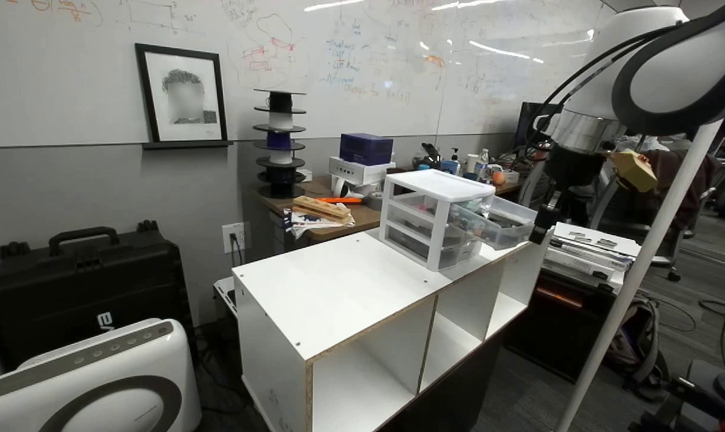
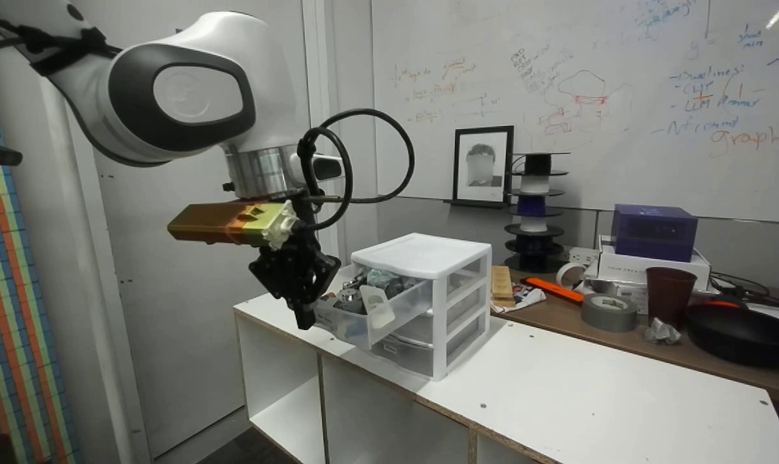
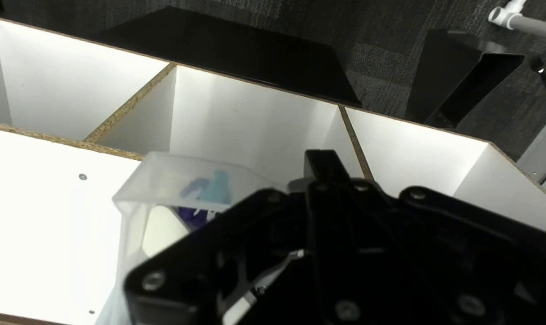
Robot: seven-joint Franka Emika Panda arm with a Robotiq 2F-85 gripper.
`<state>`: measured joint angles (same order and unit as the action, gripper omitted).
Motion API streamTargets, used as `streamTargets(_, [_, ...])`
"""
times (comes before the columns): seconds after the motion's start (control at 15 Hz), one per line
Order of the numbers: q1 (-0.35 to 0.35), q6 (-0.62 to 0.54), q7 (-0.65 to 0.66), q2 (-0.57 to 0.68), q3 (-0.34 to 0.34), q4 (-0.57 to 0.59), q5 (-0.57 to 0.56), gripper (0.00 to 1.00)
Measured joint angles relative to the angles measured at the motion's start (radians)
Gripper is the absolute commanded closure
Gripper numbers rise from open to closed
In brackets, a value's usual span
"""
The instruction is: Put the gray object in the drawer then close the drawer
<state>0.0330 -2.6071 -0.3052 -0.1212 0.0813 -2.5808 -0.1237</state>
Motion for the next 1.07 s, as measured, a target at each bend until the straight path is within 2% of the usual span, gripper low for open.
streamTargets(0.4, [0.000,-0.014,0.000,0.035,-0.002,0.022,0.001,1.00])
streamTargets(1.07, [0.010,-0.013,0.000,0.132,0.001,0.166,0.047,1.00])
